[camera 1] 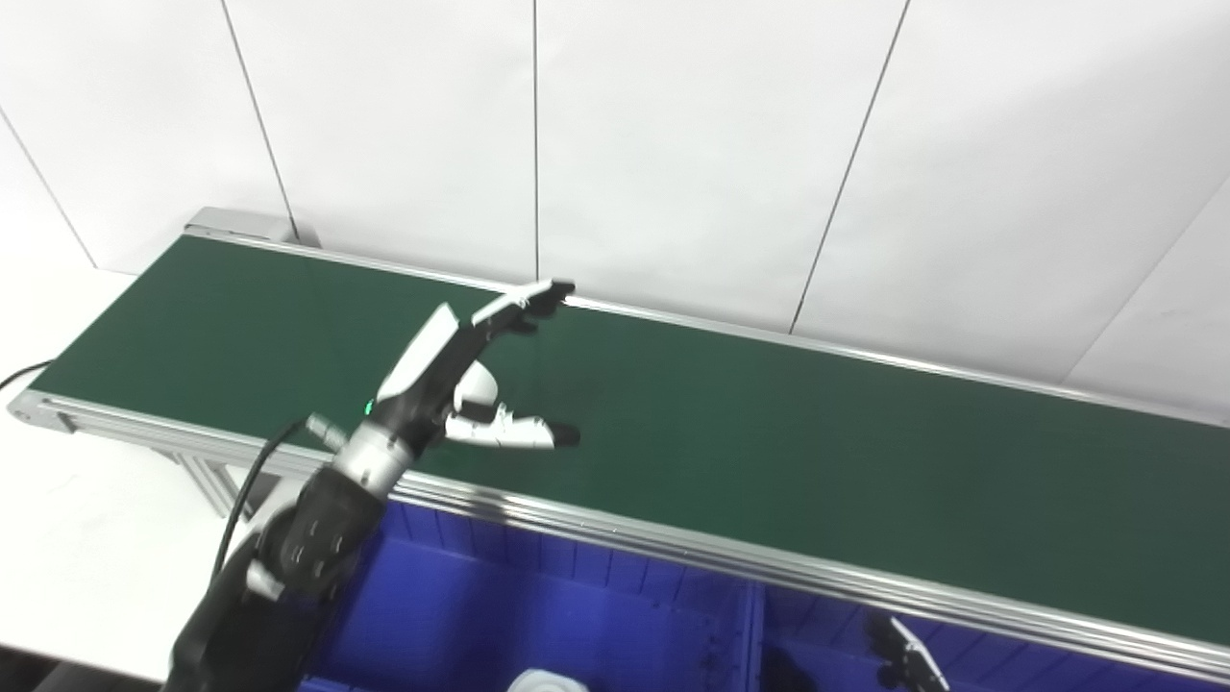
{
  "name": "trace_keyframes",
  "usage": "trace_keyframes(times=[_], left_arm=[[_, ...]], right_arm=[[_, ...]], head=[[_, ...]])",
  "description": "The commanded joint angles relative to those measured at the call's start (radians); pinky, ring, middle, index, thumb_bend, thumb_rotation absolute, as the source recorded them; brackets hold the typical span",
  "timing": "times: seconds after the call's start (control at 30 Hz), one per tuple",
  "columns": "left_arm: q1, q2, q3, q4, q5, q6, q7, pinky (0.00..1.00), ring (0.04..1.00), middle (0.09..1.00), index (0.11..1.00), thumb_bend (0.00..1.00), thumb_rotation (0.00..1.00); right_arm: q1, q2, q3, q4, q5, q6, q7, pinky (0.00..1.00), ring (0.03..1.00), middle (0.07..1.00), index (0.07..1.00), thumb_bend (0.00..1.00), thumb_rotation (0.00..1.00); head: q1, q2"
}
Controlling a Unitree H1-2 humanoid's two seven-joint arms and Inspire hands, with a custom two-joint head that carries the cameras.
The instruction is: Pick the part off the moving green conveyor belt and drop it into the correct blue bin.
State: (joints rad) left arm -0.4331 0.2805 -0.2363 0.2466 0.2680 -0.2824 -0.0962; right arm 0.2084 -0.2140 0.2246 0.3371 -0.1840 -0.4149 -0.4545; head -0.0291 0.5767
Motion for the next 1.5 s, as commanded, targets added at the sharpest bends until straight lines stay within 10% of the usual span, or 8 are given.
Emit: trace_keyframes(times=[0.0,0.6,0.93,1.03,1.13,1.3,1.47], left_arm=[[-0.077,0.033,0.012,0.033,0.043,-0.018,0.004,0.79,0.861,0.892,0.884,0.72,0.43],[-0.294,0.078,-0.113,0.443,0.354,-0.034,0.075,0.98,0.939,0.928,0.919,0.9,0.26],[-0.291,0.078,-0.185,0.458,0.374,0.015,-0.066,1.0,0.938,0.925,0.9,0.98,0.12],[-0.277,0.068,-0.178,0.444,0.349,0.031,-0.113,0.94,0.915,0.907,0.888,0.94,0.02],[-0.26,0.044,-0.155,0.441,0.307,0.053,-0.127,0.67,0.73,0.758,0.744,0.71,0.0],[-0.246,0.014,-0.125,0.495,0.276,-0.05,-0.026,0.54,0.476,0.518,0.49,0.51,0.0],[-0.237,-0.006,-0.104,0.526,0.266,-0.118,0.062,0.53,0.46,0.512,0.48,0.5,0.0]], right_arm=[[-0.011,-0.008,0.008,-0.03,-0.006,-0.055,-0.044,0.8,0.821,0.825,0.833,0.81,0.1],[-0.045,-0.028,0.081,0.008,-0.03,-0.055,-0.141,0.79,0.816,0.818,0.829,0.77,0.18],[-0.042,-0.036,0.102,0.004,-0.01,-0.055,-0.17,0.77,0.809,0.812,0.825,0.75,0.21],[-0.039,-0.034,0.098,-0.001,0.006,-0.055,-0.162,0.78,0.81,0.814,0.826,0.75,0.22],[-0.036,-0.031,0.094,-0.006,0.013,-0.055,-0.161,0.78,0.813,0.813,0.825,0.75,0.21],[-0.037,-0.033,0.096,-0.008,0.011,-0.055,-0.169,0.77,0.807,0.811,0.824,0.74,0.23],[-0.039,-0.034,0.096,-0.004,0.009,-0.055,-0.173,0.77,0.806,0.81,0.822,0.73,0.23]], head=[[-0.005,0.007],[-0.009,0.008],[-0.005,0.017],[-0.006,0.021],[-0.005,0.024],[-0.008,0.028],[-0.009,0.032]])
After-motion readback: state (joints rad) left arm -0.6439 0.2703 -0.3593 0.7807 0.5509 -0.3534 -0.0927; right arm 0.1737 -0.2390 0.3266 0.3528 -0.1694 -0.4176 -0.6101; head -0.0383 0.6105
